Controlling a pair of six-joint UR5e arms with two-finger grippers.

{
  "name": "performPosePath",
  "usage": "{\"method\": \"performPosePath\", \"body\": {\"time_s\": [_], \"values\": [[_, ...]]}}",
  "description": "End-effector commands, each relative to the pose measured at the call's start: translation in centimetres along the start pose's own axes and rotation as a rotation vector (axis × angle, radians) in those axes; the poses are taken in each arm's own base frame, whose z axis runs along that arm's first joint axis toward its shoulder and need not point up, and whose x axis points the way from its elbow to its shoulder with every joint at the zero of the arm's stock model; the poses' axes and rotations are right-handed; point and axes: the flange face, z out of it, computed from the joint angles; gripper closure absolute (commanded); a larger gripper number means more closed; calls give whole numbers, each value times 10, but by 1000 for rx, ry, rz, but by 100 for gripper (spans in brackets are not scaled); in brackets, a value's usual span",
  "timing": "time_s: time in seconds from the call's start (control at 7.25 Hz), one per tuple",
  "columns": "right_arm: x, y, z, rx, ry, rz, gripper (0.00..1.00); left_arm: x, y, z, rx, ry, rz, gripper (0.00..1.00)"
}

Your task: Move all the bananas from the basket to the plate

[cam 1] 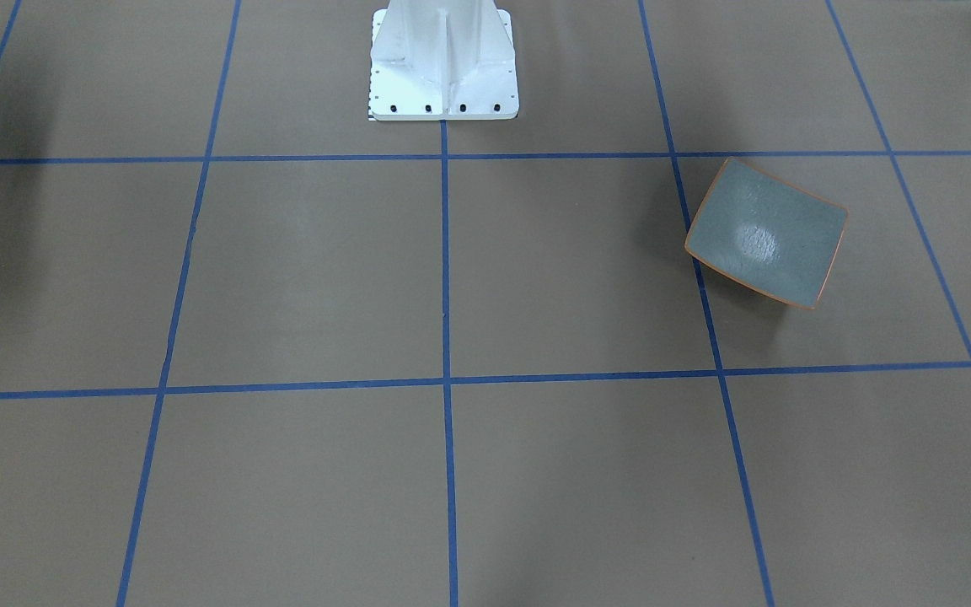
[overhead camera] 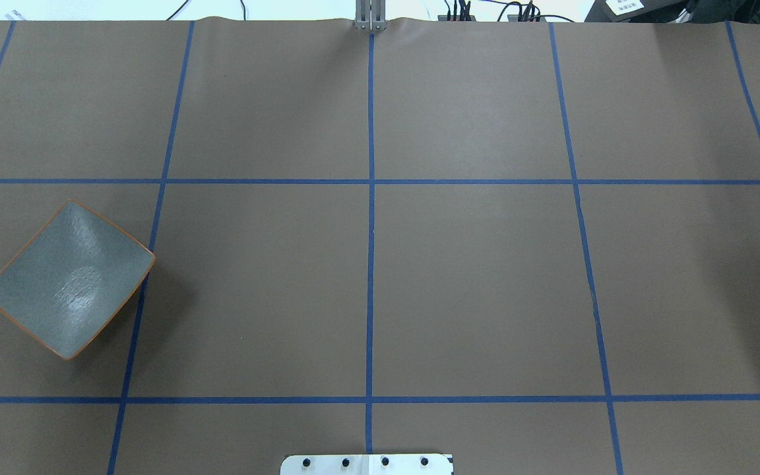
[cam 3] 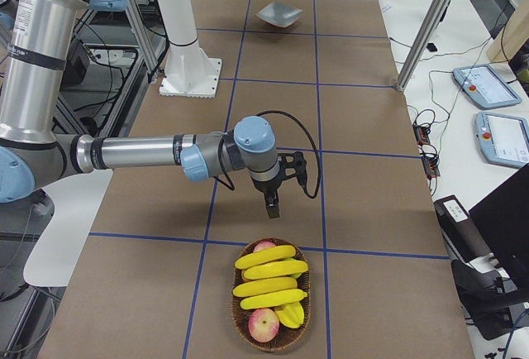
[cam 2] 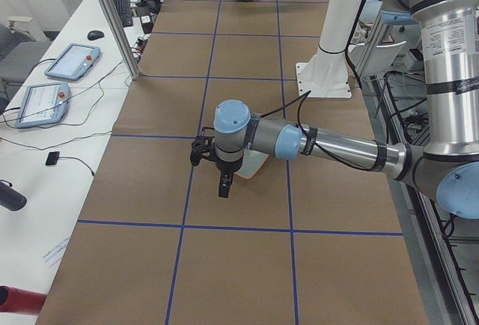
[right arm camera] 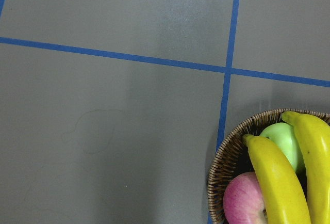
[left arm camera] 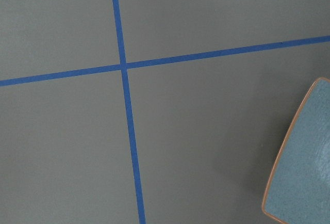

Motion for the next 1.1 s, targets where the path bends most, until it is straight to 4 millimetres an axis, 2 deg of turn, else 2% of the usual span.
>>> {"method": "performPosePath", "body": {"time_s": [0.0, 0.14, 0.41, 0.69, 0.97], "values": [[22, 40, 18, 14, 4, -20, 0, -1, 0, 1, 1, -1, -1, 0], [38, 49, 33, -18, 11, 10, 0, 0, 0, 0, 3, -2, 1, 0], [51, 56, 48, -48, 43, 28, 0, 0, 0, 0, 4, -2, 0, 0], [45, 55, 62, -77, 86, -10, 0, 0, -1, -1, 7, -2, 1, 0], [52, 59, 71, -95, 114, -8, 1, 1, -1, -1, 8, -2, 2, 0]]}}
